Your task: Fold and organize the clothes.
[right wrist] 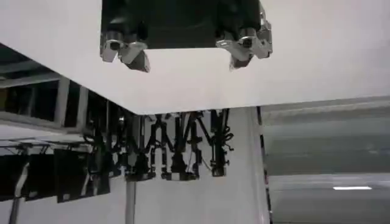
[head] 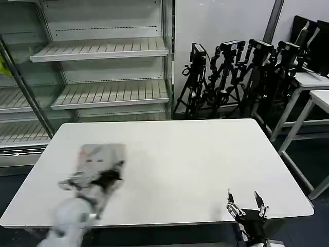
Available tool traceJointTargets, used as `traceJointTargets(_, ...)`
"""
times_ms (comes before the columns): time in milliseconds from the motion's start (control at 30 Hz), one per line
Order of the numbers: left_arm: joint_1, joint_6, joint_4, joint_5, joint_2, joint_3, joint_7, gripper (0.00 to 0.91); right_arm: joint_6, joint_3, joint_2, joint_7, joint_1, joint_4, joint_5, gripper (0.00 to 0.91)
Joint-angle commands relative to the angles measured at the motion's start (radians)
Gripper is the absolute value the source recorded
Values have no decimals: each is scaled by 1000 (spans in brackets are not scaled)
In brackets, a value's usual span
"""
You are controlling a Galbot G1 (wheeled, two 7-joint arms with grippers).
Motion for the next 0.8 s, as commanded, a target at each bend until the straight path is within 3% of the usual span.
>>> traceJointTargets(33,-337,0,309,203,-370,579,-97,20,45,38,6,2,-59,-5,-5,887)
traceJointTargets(233,-394,0,357,166,-415,572,-171,20,41,14,7,4,-31,-21,-4,887)
traceJointTargets(267,-402,-1,359,167,-422,567,-181,91,41,10,6,4,-29,-21,-4,897)
traceJointTargets(300,-409,-1,360,167,-432,553,-186,907,39,6,5,3,-25,-18,-4,897)
traceJointTargets(367,-416,-6,358,165,-442,536,-189,907,39,2,3,1,-23,-13,-5,907)
traceJointTargets(800,-422,-248,304,89,-434,424,-213,907,40,-12,-5,-13,-33,38,-18,907)
